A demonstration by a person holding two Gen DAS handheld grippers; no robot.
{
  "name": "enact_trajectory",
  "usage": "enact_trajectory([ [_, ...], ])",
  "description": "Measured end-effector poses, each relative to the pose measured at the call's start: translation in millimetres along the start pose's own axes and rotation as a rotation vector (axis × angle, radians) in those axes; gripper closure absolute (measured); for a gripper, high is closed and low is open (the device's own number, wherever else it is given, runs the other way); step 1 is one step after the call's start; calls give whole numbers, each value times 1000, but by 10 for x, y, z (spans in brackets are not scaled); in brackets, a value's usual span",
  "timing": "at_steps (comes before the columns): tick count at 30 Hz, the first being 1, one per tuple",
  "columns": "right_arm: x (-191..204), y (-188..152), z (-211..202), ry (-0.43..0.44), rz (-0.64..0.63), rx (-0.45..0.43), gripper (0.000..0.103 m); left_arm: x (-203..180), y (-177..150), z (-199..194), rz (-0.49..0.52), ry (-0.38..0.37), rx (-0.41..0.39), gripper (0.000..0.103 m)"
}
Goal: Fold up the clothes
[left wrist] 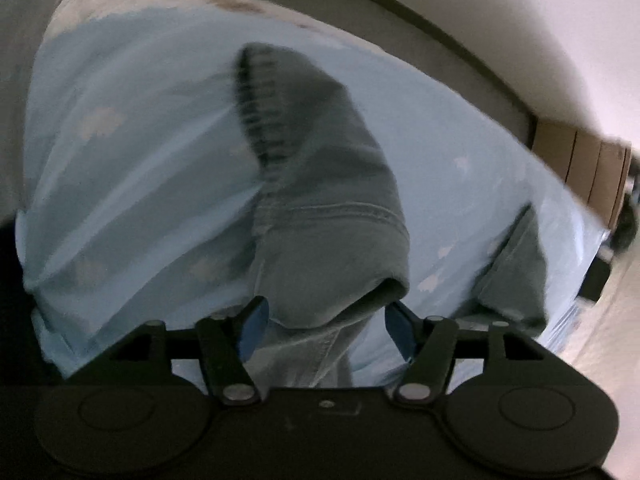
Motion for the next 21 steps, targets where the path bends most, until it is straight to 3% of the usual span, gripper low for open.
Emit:
enact_trajectory([
  [5,-8,-18,-51,4,-11,1,98,98,-87,0,-181,-131,9,42],
  [11,-11,10,-112,0,-28,-5,98,159,-20,24,-270,-191,-40,42],
  [15,-12,36,-153,8,-27,-9,98,229,92,69,-238,-153,-88,46],
  [17,-11,44,-175,10,-25,-12,98,297,204,120,-219,-118,-131,55],
  [21,14,40,-218,14,-29,-14,99,299,408,157,-156,-65,-162,88],
])
Point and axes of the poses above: each gripper's, at about its wrist camera, not at the fingertips, and z roughly the way its jaws point, x to its left, y to its top, the point moved 10 cm from there along z, roughly the way its jaws point, and after that the axes turned 10 degrees about z, right-handed, at the moved point
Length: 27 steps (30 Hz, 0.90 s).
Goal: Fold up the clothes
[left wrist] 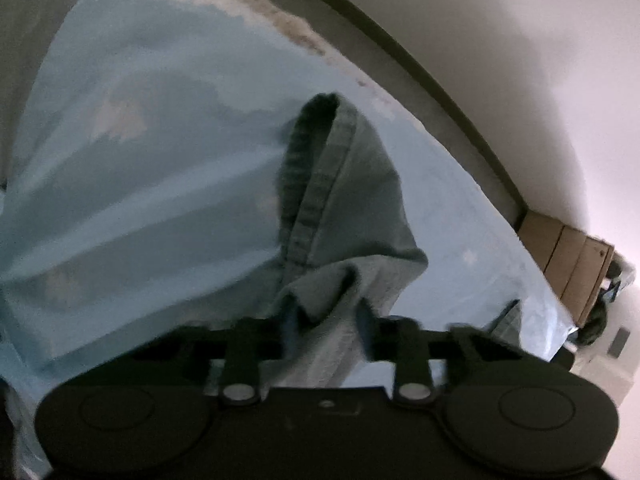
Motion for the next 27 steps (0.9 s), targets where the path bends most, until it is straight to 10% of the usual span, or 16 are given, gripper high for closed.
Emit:
enact_trajectory([
  [4,13,-22,-20,9,-1,4,99,-277,68,-104,155,14,-14,94],
  [16,142,-370,69,63,-57,84,98,-1792,-446,-1053,953,-289,-50,95],
  [27,32,-509,377,-21,-134,98,98,-259,520,-262,664,4,-16,95],
])
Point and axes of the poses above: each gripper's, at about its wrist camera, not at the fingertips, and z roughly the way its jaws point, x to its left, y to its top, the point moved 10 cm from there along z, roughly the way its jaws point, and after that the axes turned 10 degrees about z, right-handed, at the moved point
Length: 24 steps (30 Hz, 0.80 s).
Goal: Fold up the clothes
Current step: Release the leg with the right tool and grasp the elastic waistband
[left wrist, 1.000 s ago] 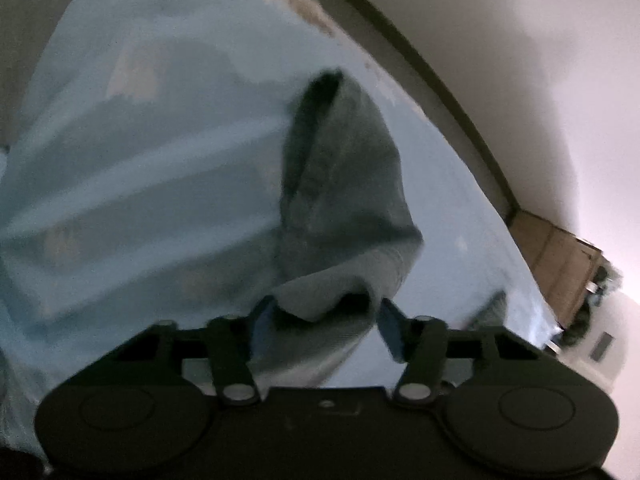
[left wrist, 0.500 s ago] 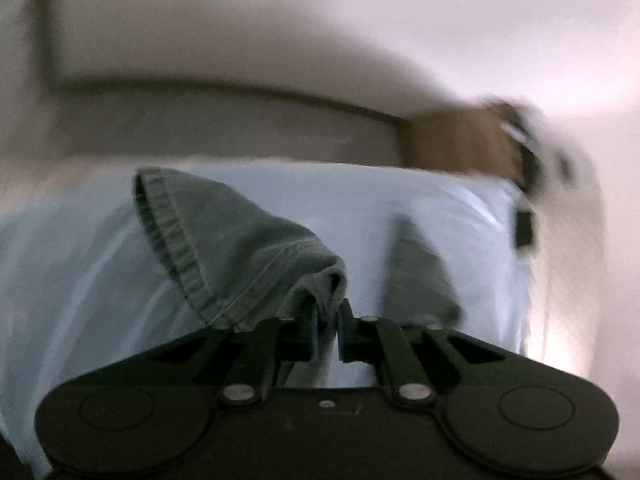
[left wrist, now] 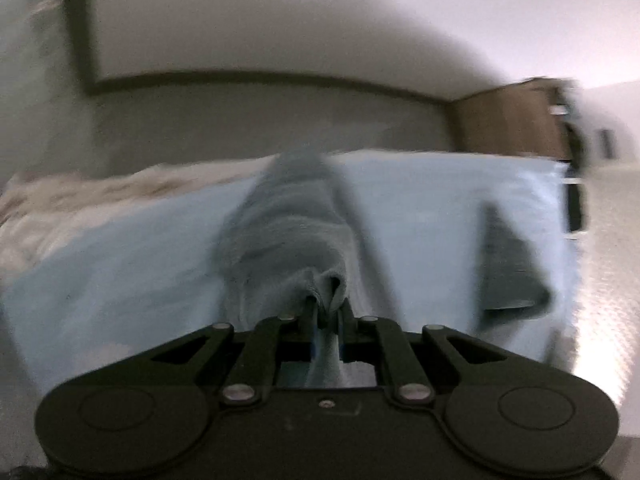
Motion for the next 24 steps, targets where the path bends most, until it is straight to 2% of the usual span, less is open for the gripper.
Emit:
enact_trajectory([
  [2,-9,-1,28,-1,2,0,97,142,-53,74,-41,19,24,95],
  [5,-20,18,8,19,8,4,92,121,-60,101,-32,26,34,92],
  [6,-23,25,-17,35,9,6,88,98,-62,115,-24,36,41,87],
  [7,-42,36,-43,47,9,8,79,76,-64,129,-16,47,48,85],
  [9,-98,72,-111,58,12,4,71,43,-65,80,-12,49,47,63],
  [11,-169,122,-196,78,17,-5,69,41,-99,-48,-4,56,37,52],
  [14,-314,257,-349,114,34,-30,58,-35,-168,-94,8,67,26,50],
  [19,-816,710,-619,127,123,-130,54,-250,-481,-196,22,104,38,50],
  [24,-1581,1307,-812,114,286,-243,49,-485,-914,-305,-11,129,49,49],
])
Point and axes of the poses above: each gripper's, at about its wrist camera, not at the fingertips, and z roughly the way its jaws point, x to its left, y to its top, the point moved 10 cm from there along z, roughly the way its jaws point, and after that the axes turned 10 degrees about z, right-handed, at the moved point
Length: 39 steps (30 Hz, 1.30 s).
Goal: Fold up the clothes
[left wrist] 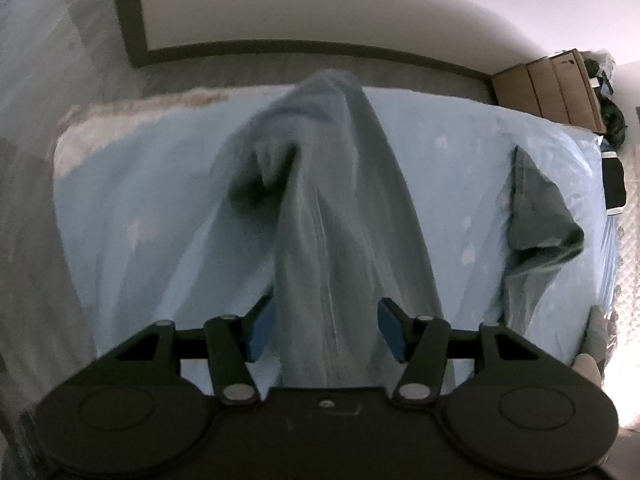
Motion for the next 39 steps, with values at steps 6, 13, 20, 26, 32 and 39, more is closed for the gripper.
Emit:
enact_trajectory([
  [6,-272,652,141,59,85,-42,44,-201,-373,-144,-8,43,-16,49],
  [13,-269,817,404,101,76,7,37,-383,-504,-300,39,80,-42,48],
  [20,-317,766,374,77,119,-5,78,-532,-514,-327,75,102,-58,48],
  [26,-114,758,-4,139,82,-53,84,-593,-527,-208,149,184,-35,47],
  [32,185,845,-580,210,59,-112,86,-581,-490,-140,178,214,-30,46],
  [39,584,1233,-936,275,73,-185,86,-391,-460,-44,125,217,-6,46],
])
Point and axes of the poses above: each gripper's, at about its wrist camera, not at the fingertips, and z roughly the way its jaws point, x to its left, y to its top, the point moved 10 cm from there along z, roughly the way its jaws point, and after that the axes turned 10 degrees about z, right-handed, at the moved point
